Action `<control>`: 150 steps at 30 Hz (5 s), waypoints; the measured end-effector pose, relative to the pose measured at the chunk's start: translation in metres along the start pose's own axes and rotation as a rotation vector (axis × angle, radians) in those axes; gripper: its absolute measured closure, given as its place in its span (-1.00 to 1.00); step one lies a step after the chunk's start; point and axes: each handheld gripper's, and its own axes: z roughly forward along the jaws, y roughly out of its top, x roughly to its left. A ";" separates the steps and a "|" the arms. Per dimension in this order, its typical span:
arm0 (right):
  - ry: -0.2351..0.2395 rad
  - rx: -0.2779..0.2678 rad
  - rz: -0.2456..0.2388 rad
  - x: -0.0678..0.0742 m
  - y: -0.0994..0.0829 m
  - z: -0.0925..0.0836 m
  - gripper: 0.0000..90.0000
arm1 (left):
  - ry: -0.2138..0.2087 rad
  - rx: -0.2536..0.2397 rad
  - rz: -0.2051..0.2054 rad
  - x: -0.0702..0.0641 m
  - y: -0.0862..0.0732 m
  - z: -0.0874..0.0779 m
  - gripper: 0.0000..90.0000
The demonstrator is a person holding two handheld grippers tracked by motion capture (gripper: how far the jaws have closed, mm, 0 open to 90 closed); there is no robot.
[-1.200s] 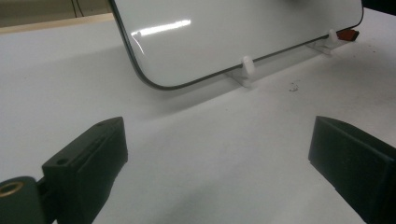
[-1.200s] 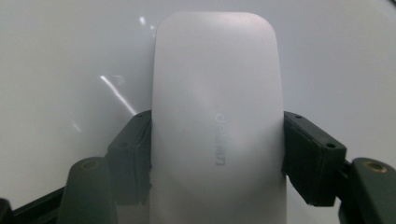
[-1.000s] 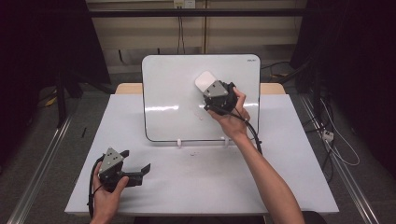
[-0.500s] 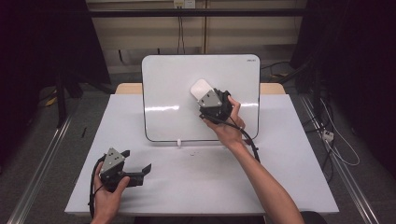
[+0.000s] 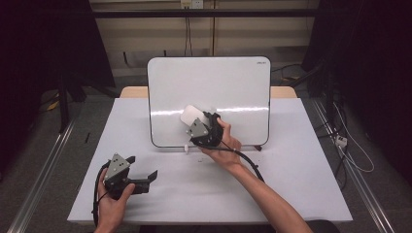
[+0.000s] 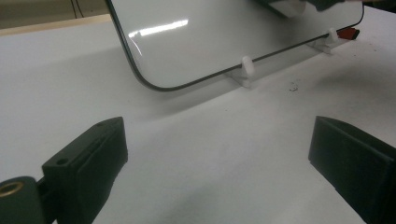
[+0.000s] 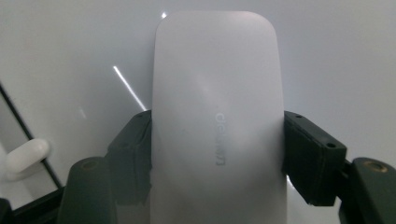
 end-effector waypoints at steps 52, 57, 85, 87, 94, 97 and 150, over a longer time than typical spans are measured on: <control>-0.061 -0.002 0.136 -0.069 0.005 0.007 -0.30 | -0.006 0.000 0.001 0.000 0.000 0.000 -0.90; -0.097 0.007 0.199 -0.100 0.000 0.006 -0.30 | -0.006 -0.001 0.001 0.001 0.000 -0.001 -0.90; -0.184 0.065 0.435 -0.158 -0.040 -0.015 -0.30 | 0.005 -0.001 -0.006 0.002 -0.002 -0.003 -0.90; -0.174 0.066 0.428 -0.153 -0.040 -0.016 -0.30 | 0.005 0.000 -0.004 0.001 -0.002 -0.003 -0.90; -0.144 0.052 0.430 -0.148 -0.042 -0.020 -0.30 | 0.002 -0.001 -0.008 0.001 -0.002 -0.003 -0.90; -0.130 0.050 0.440 -0.150 -0.043 -0.021 -0.30 | 0.008 -0.005 -0.014 0.003 -0.003 -0.004 -0.90; -0.135 -0.005 0.401 -0.133 -0.081 -0.083 -0.30 | 0.004 0.001 -0.013 0.004 -0.001 0.001 -0.90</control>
